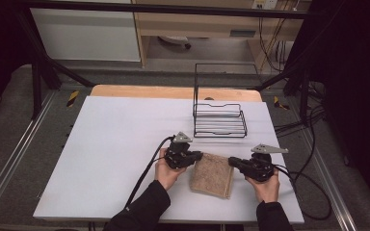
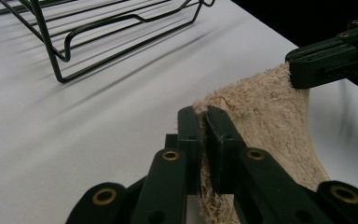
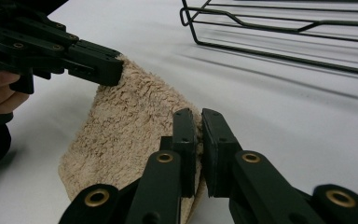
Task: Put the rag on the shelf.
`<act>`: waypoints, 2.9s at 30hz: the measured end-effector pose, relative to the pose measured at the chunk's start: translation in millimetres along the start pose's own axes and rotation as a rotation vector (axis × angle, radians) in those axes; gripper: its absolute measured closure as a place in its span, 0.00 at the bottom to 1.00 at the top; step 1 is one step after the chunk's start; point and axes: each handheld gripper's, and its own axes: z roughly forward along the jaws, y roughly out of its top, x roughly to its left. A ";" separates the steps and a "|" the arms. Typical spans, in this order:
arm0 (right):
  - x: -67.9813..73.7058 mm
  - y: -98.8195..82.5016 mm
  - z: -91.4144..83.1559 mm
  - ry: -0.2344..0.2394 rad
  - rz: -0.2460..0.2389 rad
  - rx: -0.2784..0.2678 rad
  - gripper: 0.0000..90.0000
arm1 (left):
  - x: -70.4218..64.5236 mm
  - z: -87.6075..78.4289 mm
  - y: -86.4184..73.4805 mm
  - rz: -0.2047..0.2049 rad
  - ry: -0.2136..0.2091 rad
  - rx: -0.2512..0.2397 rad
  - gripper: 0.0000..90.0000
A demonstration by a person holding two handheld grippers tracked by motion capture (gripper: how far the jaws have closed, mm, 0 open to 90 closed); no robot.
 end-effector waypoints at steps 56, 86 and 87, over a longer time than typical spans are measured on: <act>31.5 43.2 -52.3 -0.042 -0.146 -0.229 0.95 | -32.8 -56.2 42.5 0.080 0.006 -0.233 0.94; 41.9 82.2 -77.4 -0.092 -0.187 -0.398 0.95 | -44.2 -77.5 82.4 0.119 0.014 -0.407 0.94; 42.3 83.3 -78.4 -0.095 -0.188 -0.402 0.95 | -44.5 -78.0 83.7 0.119 0.015 -0.409 0.94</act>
